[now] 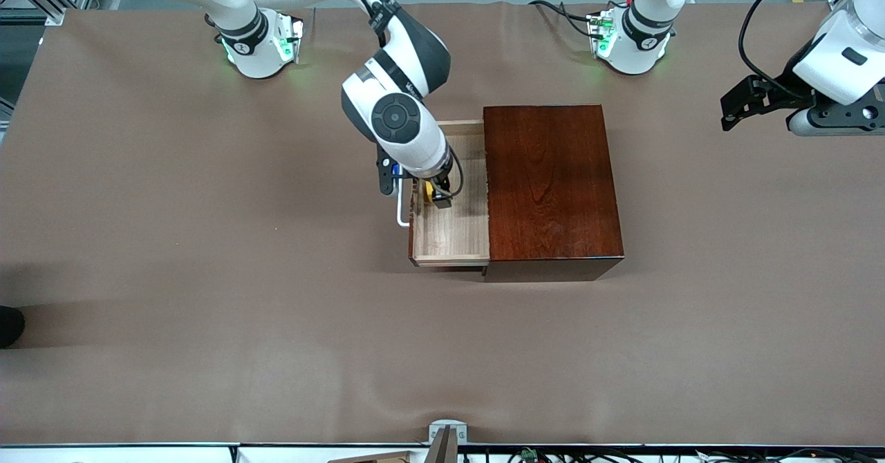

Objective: Open drawer, take yellow block, close drawer
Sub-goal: 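Reach the right gripper into the drawer over the yellow cube, then grasp the yellow cube with the right gripper and lift it out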

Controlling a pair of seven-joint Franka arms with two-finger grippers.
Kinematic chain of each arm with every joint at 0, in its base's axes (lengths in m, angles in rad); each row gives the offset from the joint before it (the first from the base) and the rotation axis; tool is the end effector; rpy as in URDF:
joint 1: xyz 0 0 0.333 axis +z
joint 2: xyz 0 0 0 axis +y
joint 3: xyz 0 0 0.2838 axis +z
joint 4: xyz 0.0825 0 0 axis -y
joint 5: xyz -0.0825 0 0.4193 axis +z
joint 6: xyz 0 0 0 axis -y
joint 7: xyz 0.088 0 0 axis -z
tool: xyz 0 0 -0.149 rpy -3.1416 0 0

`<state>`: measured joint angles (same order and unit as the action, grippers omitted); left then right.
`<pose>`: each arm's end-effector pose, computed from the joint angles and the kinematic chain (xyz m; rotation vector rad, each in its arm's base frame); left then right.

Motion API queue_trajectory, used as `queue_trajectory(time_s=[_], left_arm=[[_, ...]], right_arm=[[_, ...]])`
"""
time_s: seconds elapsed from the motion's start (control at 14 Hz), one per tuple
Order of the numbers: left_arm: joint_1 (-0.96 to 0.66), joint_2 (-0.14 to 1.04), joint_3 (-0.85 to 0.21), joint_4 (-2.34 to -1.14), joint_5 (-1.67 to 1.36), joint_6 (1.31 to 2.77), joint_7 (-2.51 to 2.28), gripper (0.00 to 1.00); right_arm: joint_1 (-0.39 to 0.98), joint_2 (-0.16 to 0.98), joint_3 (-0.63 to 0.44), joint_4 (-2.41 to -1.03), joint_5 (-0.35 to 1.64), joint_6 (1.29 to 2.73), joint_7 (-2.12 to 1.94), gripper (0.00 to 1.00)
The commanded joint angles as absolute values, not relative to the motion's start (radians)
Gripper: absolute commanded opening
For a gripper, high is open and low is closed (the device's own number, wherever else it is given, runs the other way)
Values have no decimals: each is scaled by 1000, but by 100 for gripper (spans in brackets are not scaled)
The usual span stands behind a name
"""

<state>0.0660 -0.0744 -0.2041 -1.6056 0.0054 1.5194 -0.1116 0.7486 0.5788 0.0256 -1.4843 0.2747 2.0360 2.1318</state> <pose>0.5578 -0.0800 0.5703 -3.1193 0.0399 0.0167 0.4973 0.5192 0.2522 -2.2888 2.1085 0.4054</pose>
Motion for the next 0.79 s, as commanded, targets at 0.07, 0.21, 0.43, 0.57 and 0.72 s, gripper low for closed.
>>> queue_trajectory(time_s=[0.07, 0.21, 0.43, 0.57, 0.72], left_arm=[[113, -89, -216, -1594, 2, 1520, -103, 100], [115, -90, -216, -1591, 2, 1488, -95, 100], [143, -89, -216, -1574, 3, 1477, -94, 100], [144, -89, -216, -1571, 3, 1477, -97, 100], [144, -92, -215, -1569, 5, 1474, -104, 100]], right_arm=[[779, 589, 11, -1506, 209, 2043, 2154, 100], [779, 588, 11, -1513, 196, 2045, 2154, 71], [787, 580, 14, -1490, 129, 2043, 2154, 0], [779, 572, 12, -1468, 126, 2036, 2152, 0], [746, 558, 12, -1428, 143, 1978, 2151, 0]])
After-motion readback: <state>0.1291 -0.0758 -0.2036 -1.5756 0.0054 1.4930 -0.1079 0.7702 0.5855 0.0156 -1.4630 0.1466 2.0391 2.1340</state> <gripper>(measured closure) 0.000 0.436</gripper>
